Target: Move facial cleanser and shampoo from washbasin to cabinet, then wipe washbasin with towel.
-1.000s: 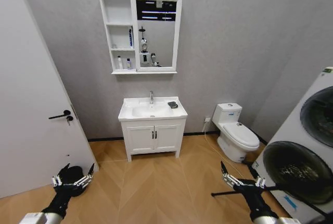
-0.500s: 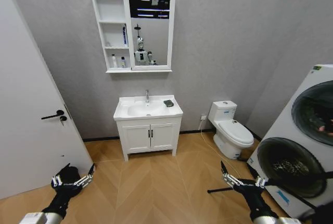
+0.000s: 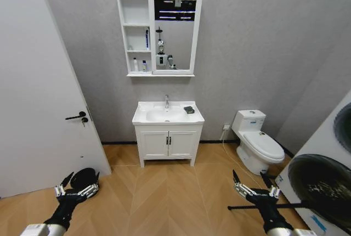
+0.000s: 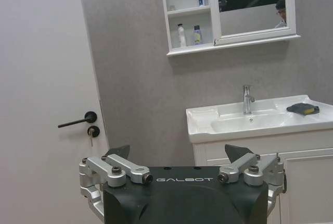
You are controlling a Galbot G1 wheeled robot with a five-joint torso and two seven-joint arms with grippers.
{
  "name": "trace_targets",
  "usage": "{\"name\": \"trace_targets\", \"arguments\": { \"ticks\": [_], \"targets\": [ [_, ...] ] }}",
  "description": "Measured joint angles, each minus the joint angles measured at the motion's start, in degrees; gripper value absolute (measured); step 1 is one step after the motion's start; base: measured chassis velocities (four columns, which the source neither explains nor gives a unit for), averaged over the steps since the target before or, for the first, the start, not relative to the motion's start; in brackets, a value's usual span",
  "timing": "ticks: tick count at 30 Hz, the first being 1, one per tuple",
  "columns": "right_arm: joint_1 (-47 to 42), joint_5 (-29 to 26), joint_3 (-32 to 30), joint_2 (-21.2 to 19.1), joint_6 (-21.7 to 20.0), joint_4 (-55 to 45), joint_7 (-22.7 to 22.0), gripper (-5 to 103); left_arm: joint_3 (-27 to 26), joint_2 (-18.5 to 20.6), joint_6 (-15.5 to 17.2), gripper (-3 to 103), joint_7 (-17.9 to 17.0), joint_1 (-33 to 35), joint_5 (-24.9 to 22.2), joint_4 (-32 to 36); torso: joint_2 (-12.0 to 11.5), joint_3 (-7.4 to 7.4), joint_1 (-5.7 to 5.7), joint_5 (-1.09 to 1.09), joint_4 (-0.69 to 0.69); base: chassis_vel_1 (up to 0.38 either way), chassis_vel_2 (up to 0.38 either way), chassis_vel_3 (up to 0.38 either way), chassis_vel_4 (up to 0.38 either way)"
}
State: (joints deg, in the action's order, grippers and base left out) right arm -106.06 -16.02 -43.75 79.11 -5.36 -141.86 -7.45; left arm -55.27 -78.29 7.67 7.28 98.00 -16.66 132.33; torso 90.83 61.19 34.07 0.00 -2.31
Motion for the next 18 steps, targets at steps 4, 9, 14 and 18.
{"name": "trace_targets", "arguments": {
  "ticks": [4,9,14,18],
  "targets": [
    [0.00,0.00,0.00,0.00,0.00,0.00,0.00,100,0.00,0.00,0.00,100,0.00,0.00,0.00,0.00,0.01,0.00,-0.01,0.00,0.01,0.000,0.000,0.000,0.000],
    [0.00,0.00,0.00,0.00,0.00,0.00,0.00,100,0.00,0.00,0.00,100,0.00,0.00,0.00,0.00,0.01,0.00,0.00,0.00,0.01,0.000,0.000,0.000,0.000],
    [0.00,0.00,0.00,0.00,0.00,0.00,0.00,100,0.00,0.00,0.00,100,0.00,0.00,0.00,0.00,0.01,0.00,0.00,0.00,0.01,0.000,0.000,0.000,0.000],
    [0.00,0.00,0.00,0.00,0.00,0.00,0.00,100,0.00,0.00,0.00,100,0.00,0.00,0.00,0.00,0.01,0.00,0.00,0.00,0.01,0.000,0.000,0.000,0.000]
  ]
}}
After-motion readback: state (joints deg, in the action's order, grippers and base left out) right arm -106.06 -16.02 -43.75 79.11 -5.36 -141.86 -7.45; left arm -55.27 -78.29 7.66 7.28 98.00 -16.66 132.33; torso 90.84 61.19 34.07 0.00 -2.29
